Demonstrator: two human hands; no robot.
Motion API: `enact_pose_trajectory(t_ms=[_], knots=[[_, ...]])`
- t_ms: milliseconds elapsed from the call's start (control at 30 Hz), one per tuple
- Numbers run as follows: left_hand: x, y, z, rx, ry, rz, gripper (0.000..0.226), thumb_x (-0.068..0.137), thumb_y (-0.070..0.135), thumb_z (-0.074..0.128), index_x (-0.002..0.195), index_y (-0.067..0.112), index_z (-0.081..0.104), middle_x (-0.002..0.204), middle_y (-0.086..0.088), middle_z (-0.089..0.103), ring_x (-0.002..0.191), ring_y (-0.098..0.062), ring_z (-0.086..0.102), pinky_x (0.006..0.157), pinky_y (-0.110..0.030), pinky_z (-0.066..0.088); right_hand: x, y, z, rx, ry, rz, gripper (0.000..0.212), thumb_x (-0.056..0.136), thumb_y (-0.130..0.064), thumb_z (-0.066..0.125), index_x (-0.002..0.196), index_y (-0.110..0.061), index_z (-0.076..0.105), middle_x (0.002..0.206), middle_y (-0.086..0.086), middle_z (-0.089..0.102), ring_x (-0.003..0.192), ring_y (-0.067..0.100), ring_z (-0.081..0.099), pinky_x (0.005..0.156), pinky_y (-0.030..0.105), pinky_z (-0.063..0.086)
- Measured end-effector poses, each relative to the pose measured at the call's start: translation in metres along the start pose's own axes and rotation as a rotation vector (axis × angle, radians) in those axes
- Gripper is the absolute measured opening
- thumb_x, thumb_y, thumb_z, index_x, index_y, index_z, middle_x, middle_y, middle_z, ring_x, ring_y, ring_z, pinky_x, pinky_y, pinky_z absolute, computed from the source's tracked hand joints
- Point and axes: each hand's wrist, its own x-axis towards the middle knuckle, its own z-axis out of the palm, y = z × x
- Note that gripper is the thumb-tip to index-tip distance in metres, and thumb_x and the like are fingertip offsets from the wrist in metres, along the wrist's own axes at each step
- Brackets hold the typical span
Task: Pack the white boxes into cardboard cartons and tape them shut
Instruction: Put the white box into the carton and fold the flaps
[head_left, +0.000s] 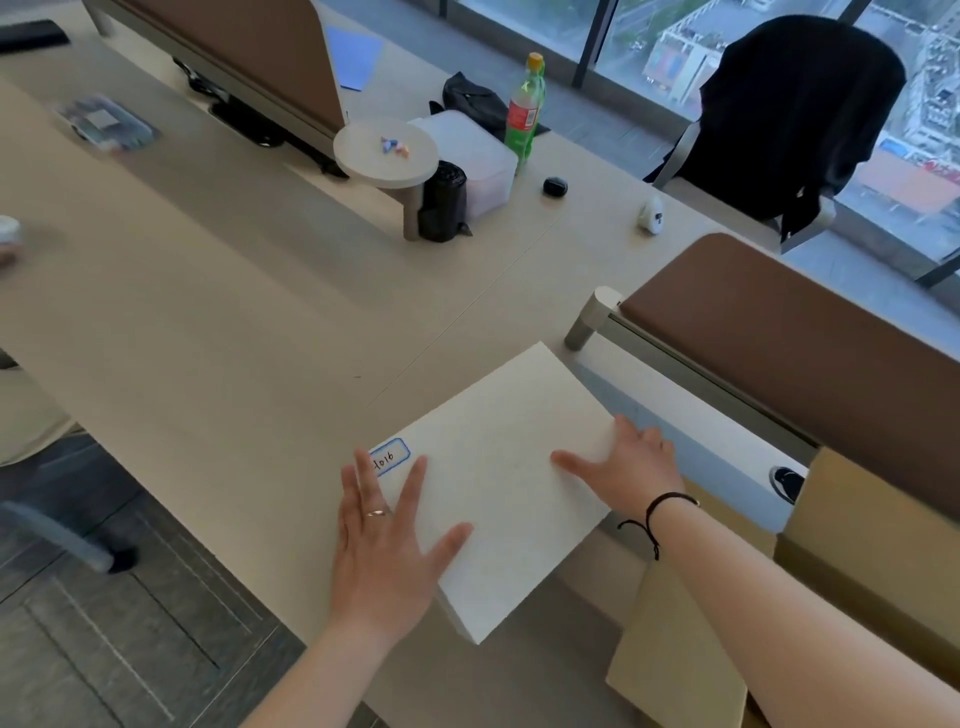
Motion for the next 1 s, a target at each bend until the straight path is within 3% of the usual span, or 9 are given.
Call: enact_pose_trajectory(t_ms=[67,133,233,300,367,400,500,600,1000], knots=[[0.005,-0.006,-0.015,-0.1,-0.033,-0.061,0.093,0.079,0.088,0.032,0.153,0.054,-0.014,0.161,-0.001,-0.037,0.156,-0.027,-0.01,0.121,-0.048,0.026,-0.011,0.001,0.007,-0.03,0.01,0.021,0.108,0.065,-0.094,0.05,0.14,-0.018,0.035,0.133,0.009,0.044,0.129,0.031,0.041,0.099,0.046,0.045],[0.013,-0.016,-0.026,-0.201,-0.036,-0.09,0.094,0.083,0.081,0.045,0.152,0.055,-0.013,0.17,0.006,0.001,0.148,-0.027,0.034,0.104,-0.046,0.045,-0.019,-0.002,0.013,-0.062,-0.016,0.041,0.114,0.06,-0.099,0.046,0.137,-0.015,0.038,0.132,0.008,0.049,0.122,0.029,0.051,0.093,0.044,0.052],[0.029,-0.031,-0.039,-0.477,-0.039,-0.205,0.104,0.083,0.074,0.06,0.154,0.048,-0.01,0.144,0.027,0.046,0.125,-0.018,0.06,0.094,-0.041,0.049,-0.026,-0.008,0.018,-0.022,-0.122,0.071,0.115,0.051,-0.101,0.05,0.127,-0.014,0.044,0.118,0.001,0.062,0.101,0.023,0.065,0.082,0.041,0.058],[0.04,-0.039,-0.048,-0.592,-0.014,-0.302,0.095,0.084,0.067,0.065,0.159,0.039,0.013,0.135,0.023,0.056,0.12,-0.019,0.063,0.093,-0.039,0.048,-0.028,-0.01,0.024,0.036,-0.21,0.039,0.106,0.049,-0.101,0.052,0.117,-0.02,0.053,0.103,-0.008,0.068,0.089,0.016,0.067,0.077,0.037,0.059],[0.05,-0.047,-0.054,-0.656,0.013,-0.335,0.055,0.086,0.062,0.066,0.134,0.038,0.056,0.116,0.022,0.071,0.107,-0.017,0.07,0.091,-0.039,0.053,-0.03,-0.012,0.033,0.155,-0.294,-0.021,0.082,0.056,-0.094,0.058,0.11,-0.032,0.066,0.097,-0.016,0.071,0.087,0.01,0.068,0.077,0.031,0.058],[0.053,-0.047,-0.059,-0.685,0.009,-0.34,0.037,0.089,0.058,0.066,0.118,0.036,0.067,0.103,0.019,0.076,0.099,-0.017,0.073,0.09,-0.041,0.055,-0.032,-0.012,0.038,0.266,-0.322,-0.042,0.07,0.062,-0.087,0.064,0.109,-0.036,0.068,0.099,-0.018,0.072,0.09,0.009,0.068,0.079,0.03,0.057],[0.055,-0.042,-0.07,-0.819,-0.056,-0.349,0.016,0.096,0.044,0.065,0.103,0.031,0.071,0.09,0.016,0.078,0.087,-0.013,0.075,0.077,-0.036,0.057,-0.038,-0.015,0.05,0.725,-0.364,-0.006,0.048,0.07,-0.057,0.085,0.111,-0.034,0.071,0.107,-0.017,0.075,0.097,0.006,0.071,0.086,0.029,0.056],[0.053,-0.04,-0.072,-0.871,-0.096,-0.347,0.017,0.096,0.044,0.064,0.104,0.031,0.071,0.092,0.016,0.078,0.082,-0.01,0.075,0.072,-0.033,0.056,-0.039,-0.017,0.06,1.003,-0.37,0.073,0.051,0.069,-0.043,0.09,0.115,-0.03,0.071,0.106,-0.013,0.077,0.097,0.011,0.074,0.09,0.035,0.058],[0.051,-0.042,-0.073,-0.945,-0.182,-0.432,0.033,0.084,0.043,0.079,0.106,0.018,0.073,0.096,0.004,0.08,0.089,-0.02,0.077,0.083,-0.04,0.059,-0.036,-0.02,0.056,1.075,-0.415,0.133,0.056,0.067,-0.044,0.091,0.116,-0.028,0.071,0.106,-0.006,0.078,0.099,0.021,0.075,0.094,0.046,0.057]])
